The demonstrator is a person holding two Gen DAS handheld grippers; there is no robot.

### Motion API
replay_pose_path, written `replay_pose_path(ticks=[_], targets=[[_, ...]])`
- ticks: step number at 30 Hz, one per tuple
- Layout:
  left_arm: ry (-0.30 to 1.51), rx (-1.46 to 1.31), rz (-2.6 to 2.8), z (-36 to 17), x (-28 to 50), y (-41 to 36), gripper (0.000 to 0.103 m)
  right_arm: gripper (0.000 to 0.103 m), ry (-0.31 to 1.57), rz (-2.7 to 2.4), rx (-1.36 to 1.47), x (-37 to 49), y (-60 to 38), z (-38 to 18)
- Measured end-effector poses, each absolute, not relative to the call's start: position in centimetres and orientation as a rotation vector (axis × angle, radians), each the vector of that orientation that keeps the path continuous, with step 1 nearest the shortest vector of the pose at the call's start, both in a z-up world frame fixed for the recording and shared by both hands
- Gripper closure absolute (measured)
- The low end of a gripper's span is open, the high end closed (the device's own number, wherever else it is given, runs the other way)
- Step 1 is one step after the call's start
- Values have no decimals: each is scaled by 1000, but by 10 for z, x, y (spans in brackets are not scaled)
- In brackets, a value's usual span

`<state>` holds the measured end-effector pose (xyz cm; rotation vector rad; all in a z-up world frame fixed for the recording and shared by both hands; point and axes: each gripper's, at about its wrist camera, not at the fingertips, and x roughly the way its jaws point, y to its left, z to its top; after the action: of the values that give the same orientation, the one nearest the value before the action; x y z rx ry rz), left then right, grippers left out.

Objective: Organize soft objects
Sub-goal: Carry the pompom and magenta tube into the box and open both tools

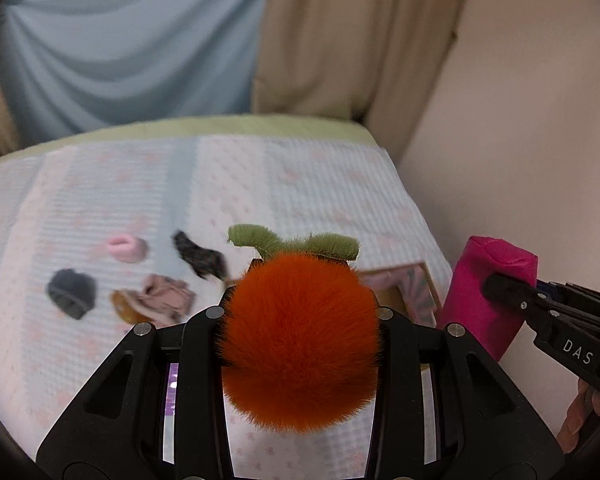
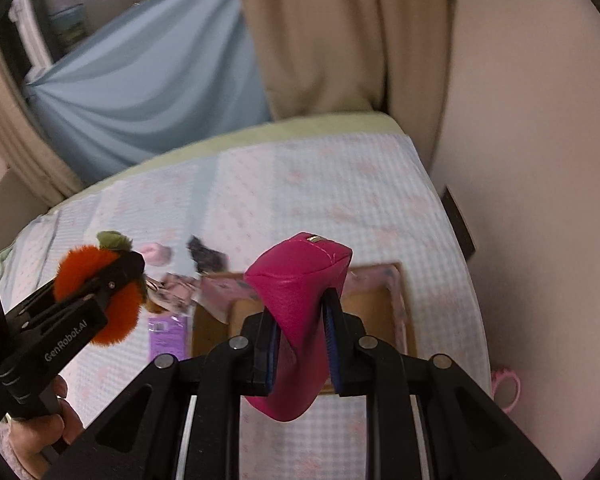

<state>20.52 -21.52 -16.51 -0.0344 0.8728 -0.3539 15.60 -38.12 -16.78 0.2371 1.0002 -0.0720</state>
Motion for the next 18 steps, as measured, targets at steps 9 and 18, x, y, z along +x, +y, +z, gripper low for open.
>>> replay_pose_path(ticks=[9,18], targets=[[1026,95,-401,-253,231,-254,72,85,1115,-110,327,177,-407,-242],[1185,170,-392,-349,257,-272,72,85,1220,-80,400,211,-409,-316]])
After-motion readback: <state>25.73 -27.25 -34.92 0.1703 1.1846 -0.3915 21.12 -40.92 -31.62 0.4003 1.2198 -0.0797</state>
